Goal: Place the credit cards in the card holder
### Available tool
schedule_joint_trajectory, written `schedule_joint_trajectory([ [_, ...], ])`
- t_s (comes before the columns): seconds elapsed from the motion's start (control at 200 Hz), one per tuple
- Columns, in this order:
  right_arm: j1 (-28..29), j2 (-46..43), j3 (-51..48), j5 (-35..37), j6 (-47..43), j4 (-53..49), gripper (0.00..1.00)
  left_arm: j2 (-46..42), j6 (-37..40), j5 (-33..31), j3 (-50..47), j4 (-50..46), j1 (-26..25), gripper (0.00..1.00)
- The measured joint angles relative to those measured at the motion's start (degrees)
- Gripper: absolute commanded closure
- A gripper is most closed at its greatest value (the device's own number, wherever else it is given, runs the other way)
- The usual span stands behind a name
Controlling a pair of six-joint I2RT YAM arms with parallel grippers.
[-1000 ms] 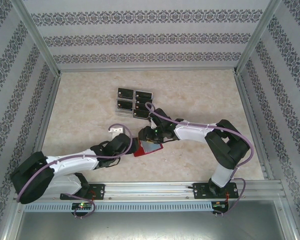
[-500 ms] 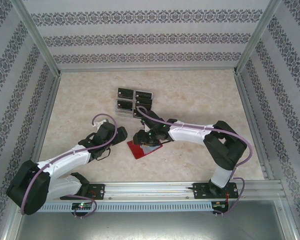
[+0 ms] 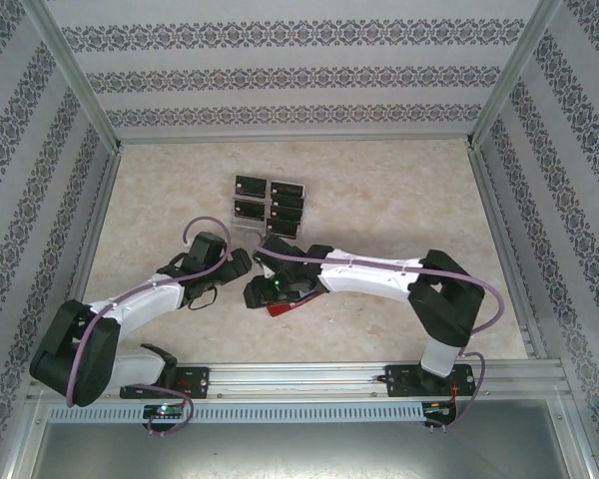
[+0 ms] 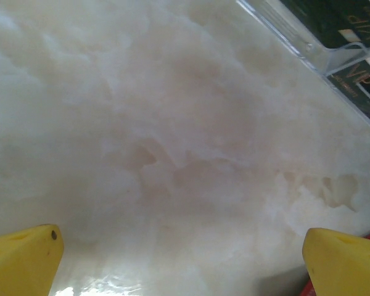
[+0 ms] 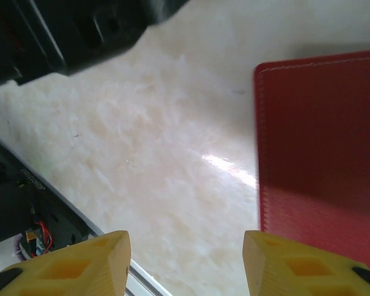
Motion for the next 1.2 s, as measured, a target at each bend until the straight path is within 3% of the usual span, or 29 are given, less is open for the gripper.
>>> schedule_joint_trajectory([
  [0.215, -7.1, -7.5, -1.8, 5.6, -3.5, -3.9, 0.46, 0.1, 1.9, 1.8, 1.4, 0.0, 0.0, 0.0],
  [0.355, -11.0, -7.7, -4.8, 7.1, -4.6, -4.5, 0.46, 0.1, 2.3, 2.3, 1.6, 0.0, 0.0, 0.0],
  [0.969, -11.2, 0.5, -8.3, 6.1, -5.4, -1.1, 0.46, 0.1, 2.6, 3.4, 1.9, 0.0, 0.0, 0.0],
  [1.199, -10.8, 1.3, -8.3, 2.6, -5.2, 0.4, 0.46, 0.1, 2.6, 3.6, 1.9, 0.1, 0.0, 0.0],
])
